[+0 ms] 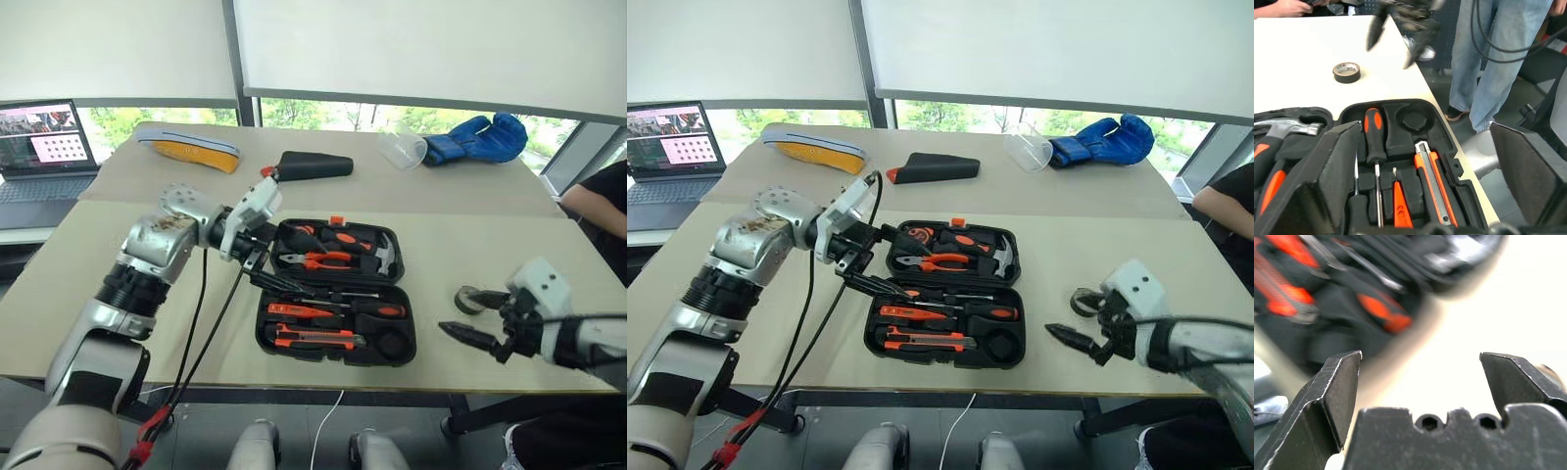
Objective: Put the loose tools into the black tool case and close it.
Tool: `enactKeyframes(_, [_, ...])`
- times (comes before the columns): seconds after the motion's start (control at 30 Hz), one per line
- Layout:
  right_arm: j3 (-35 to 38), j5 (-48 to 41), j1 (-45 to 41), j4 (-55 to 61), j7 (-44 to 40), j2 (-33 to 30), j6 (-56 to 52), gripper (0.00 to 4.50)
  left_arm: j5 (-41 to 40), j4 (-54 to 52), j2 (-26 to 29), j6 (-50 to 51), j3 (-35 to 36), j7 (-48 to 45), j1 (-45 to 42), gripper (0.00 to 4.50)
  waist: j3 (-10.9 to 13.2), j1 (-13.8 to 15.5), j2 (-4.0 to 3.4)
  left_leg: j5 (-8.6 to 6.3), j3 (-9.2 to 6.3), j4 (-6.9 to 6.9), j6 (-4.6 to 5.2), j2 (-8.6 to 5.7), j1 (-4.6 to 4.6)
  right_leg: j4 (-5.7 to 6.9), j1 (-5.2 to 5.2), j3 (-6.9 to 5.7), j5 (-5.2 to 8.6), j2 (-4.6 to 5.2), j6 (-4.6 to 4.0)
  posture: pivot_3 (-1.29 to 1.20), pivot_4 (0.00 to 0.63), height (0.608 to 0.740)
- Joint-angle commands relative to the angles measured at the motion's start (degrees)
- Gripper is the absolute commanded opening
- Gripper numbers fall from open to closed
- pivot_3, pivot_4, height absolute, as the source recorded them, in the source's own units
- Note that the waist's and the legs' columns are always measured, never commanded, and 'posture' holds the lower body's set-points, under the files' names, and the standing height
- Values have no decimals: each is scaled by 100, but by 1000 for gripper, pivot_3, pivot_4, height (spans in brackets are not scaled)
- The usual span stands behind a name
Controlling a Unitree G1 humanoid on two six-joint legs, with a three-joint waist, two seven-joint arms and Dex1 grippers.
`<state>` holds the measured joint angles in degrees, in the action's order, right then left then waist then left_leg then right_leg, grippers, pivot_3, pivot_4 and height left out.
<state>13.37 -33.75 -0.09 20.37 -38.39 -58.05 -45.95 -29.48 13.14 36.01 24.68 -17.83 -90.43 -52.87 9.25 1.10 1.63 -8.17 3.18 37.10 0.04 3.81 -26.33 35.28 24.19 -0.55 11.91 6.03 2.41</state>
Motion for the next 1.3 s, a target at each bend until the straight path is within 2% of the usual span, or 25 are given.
enactKeyframes(0.03, [-563,751,-698,-1102,-21,63,406,4500,-39,-316,8,113,332,83,0,4424,1,-22,-2,0,0,0,1,-1,-2,1,3,1,0,0,0,0,150,740])
enactKeyframes(0.23, [-1229,1361,-1502,-2200,-357,269,743,4500,215,-660,133,-97,436,209,349,4424,1,-64,-3,2,2,-13,3,-2,-2,-3,5,11,4,-8,-1,0,150,740])
enactKeyframes(0.33, [-1423,1516,-1650,-2378,-556,369,854,3800,289,-765,145,-84,470,277,433,4500,2,-63,-3,2,2,-14,3,2,-2,-4,5,20,5,-18,0,0,150,740])
enactKeyframes(0.4, [-1482,1627,-1700,-2428,-623,415,906,3154,320,-781,146,-78,477,279,445,4500,2,-54,-3,2,2,-14,3,5,-2,-2,5,23,4,-23,0,0,150,740])
enactKeyframes(0.8, [-1198,1850,-1601,-2333,-649,460,910,3154,452,-745,133,-112,481,216,436,4500,1,-51,-3,2,3,-11,3,6,2,-1,5,28,-1,-26,2,0,150,740])
enactKeyframes(0.97, [-898,1720,-1461,-1911,-663,409,786,4457,517,-667,70,-180,447,186,380,4500,2,-36,-3,2,4,-11,3,6,1,-2,4,30,-1,-26,3,0,150,740])
enactKeyframes(1.3, [-827,1553,-1316,-1047,-743,537,351,4457,647,-594,-1,-316,414,119,376,4500,2,-44,-4,2,7,-12,3,10,2,1,9,39,-1,-33,2,0,150,740])
